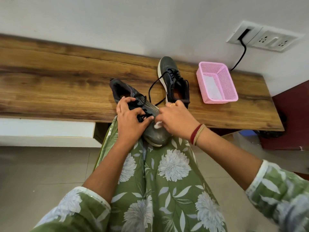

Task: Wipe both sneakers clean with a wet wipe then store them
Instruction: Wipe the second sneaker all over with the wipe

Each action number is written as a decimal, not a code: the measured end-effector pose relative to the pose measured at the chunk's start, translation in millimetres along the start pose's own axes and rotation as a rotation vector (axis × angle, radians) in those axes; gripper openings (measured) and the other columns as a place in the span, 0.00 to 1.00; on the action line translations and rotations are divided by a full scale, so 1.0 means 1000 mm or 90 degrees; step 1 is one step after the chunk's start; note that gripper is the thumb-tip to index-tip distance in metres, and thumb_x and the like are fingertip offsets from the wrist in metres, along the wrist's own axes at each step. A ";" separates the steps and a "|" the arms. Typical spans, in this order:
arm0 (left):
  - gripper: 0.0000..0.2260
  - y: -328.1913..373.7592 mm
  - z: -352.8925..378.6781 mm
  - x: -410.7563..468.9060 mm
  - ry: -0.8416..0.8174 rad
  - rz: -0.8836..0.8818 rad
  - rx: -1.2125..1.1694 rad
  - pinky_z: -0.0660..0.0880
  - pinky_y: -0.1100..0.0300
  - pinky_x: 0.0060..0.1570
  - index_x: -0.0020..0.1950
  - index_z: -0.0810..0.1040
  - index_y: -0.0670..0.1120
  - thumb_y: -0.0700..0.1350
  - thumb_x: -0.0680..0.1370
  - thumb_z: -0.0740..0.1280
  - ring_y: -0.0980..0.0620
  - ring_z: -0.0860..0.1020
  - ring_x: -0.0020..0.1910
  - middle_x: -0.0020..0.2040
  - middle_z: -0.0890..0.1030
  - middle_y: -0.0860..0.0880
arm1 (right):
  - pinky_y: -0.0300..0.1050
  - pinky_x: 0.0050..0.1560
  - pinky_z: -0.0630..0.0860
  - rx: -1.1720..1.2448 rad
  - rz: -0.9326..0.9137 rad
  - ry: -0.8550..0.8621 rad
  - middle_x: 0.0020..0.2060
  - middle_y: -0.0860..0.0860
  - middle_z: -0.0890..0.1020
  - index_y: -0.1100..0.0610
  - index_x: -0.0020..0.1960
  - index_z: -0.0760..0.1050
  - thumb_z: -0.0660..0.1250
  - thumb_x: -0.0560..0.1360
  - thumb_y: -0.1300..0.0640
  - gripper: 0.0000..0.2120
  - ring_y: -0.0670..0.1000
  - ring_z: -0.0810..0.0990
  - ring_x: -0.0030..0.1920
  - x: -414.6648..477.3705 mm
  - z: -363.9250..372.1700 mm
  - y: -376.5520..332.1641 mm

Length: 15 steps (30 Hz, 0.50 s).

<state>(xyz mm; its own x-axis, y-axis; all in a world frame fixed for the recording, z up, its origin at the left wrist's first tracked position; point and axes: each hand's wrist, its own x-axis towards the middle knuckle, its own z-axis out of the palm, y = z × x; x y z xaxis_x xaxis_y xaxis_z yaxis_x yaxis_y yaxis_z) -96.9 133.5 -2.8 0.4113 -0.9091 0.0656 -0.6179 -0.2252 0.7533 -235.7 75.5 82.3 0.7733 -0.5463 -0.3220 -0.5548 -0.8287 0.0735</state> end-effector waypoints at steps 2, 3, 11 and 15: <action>0.12 -0.001 0.001 0.000 -0.006 0.004 0.000 0.56 0.50 0.68 0.34 0.73 0.51 0.52 0.67 0.76 0.43 0.57 0.72 0.66 0.67 0.45 | 0.51 0.54 0.63 0.007 -0.005 -0.023 0.53 0.47 0.76 0.44 0.59 0.75 0.58 0.78 0.53 0.12 0.52 0.71 0.57 0.001 0.001 0.001; 0.12 -0.001 0.001 -0.001 -0.005 0.003 -0.003 0.57 0.50 0.69 0.34 0.74 0.51 0.52 0.67 0.76 0.44 0.57 0.72 0.66 0.67 0.45 | 0.50 0.54 0.62 0.031 -0.040 -0.053 0.53 0.47 0.76 0.45 0.58 0.76 0.59 0.78 0.53 0.12 0.51 0.70 0.57 -0.001 0.002 -0.003; 0.12 -0.001 0.001 0.000 -0.012 -0.009 0.008 0.58 0.49 0.68 0.33 0.73 0.52 0.53 0.67 0.75 0.44 0.56 0.72 0.66 0.67 0.46 | 0.50 0.54 0.62 0.013 -0.069 -0.068 0.53 0.46 0.75 0.44 0.59 0.75 0.59 0.78 0.51 0.12 0.50 0.70 0.57 0.001 -0.001 -0.001; 0.13 0.000 0.001 0.000 -0.005 -0.011 0.002 0.58 0.49 0.68 0.33 0.74 0.51 0.53 0.67 0.76 0.44 0.56 0.72 0.66 0.67 0.46 | 0.48 0.51 0.60 0.000 -0.061 -0.061 0.52 0.45 0.76 0.43 0.58 0.75 0.59 0.78 0.51 0.11 0.50 0.70 0.56 0.000 -0.003 0.005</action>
<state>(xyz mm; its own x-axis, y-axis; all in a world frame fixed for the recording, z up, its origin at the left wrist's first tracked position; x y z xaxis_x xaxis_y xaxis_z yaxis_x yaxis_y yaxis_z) -97.4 133.5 -3.6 0.4169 -0.9077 0.0467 -0.6122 -0.2424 0.7527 -237.5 71.3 86.0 0.7903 -0.4498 -0.4160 -0.4795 -0.8768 0.0372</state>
